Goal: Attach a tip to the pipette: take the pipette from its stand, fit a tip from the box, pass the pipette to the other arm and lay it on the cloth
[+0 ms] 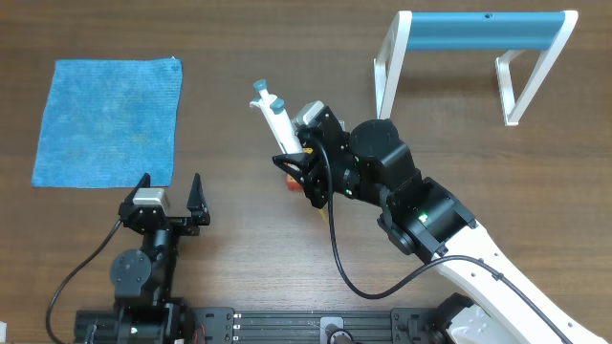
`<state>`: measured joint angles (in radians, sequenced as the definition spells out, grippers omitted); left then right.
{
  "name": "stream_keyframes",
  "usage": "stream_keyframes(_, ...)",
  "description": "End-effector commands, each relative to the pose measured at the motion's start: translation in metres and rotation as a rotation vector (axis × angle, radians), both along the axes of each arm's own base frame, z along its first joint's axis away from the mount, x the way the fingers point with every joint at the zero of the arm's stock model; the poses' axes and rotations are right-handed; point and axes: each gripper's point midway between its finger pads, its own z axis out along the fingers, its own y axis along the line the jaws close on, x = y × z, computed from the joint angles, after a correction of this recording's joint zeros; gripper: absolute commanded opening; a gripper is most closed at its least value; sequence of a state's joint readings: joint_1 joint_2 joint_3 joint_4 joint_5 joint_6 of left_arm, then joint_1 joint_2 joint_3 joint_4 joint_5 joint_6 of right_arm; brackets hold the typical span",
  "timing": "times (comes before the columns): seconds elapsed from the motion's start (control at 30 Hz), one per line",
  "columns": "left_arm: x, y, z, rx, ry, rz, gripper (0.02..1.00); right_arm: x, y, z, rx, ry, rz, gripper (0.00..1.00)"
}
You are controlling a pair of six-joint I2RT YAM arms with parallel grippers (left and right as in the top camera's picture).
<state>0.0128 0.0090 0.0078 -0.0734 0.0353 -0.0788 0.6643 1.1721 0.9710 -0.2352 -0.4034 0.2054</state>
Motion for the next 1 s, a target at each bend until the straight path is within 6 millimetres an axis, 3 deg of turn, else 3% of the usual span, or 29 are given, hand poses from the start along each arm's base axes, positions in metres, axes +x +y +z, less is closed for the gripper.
stream_keyframes(0.03,0.000,-0.002,-0.001,0.008,0.000,-0.012,0.899,-0.003,0.001,0.021,0.069,0.021,-0.016,0.082)
stream_keyframes(0.17,0.000,0.004,0.000,-0.016,-0.002,0.020,0.899,-0.003,0.001,0.021,0.108,0.101,-0.050,0.080)
stream_keyframes(0.27,-0.004,-0.034,0.005,-0.620,0.052,-0.158,0.901,-0.003,0.001,0.021,0.118,0.121,-0.059,0.080)
stream_keyframes(0.3,-0.012,-0.059,0.010,-0.940,0.150,-0.277,0.901,-0.003,0.001,0.020,0.117,0.122,-0.059,0.080)
stream_keyframes(0.37,-0.030,-0.093,0.009,-1.299,0.384,-0.419,0.899,-0.002,0.002,0.019,0.115,0.125,-0.060,0.080)
stream_keyframes(0.43,-0.031,-0.095,0.009,-1.346,0.410,-0.419,0.901,-0.002,0.002,0.018,0.118,0.135,-0.064,0.080)
stream_keyframes(0.53,-0.016,-0.070,0.024,-1.562,0.291,-0.293,0.899,-0.002,0.002,0.018,0.121,0.143,-0.067,0.080)
stream_keyframes(0.57,-0.019,-0.071,0.051,-1.513,0.196,-0.389,0.899,-0.002,0.002,0.018,0.129,0.159,-0.074,0.080)
stream_keyframes(0.73,-0.038,-0.108,0.092,-1.354,0.253,-0.712,0.875,-0.005,0.004,0.019,0.139,0.176,-0.061,0.080)
stream_keyframes(0.8,-0.040,-0.121,0.100,-1.292,0.329,-0.782,0.875,-0.006,0.004,0.019,0.141,0.178,-0.054,0.082)
stream_keyframes(0.87,-0.036,-0.132,0.109,-1.221,0.413,-0.839,0.879,-0.006,0.004,0.019,0.141,0.179,-0.054,0.082)
stream_keyframes(1.0,-0.014,-0.155,0.144,-0.945,0.527,-1.081,0.875,-0.009,0.006,0.019,0.145,0.184,-0.036,0.080)
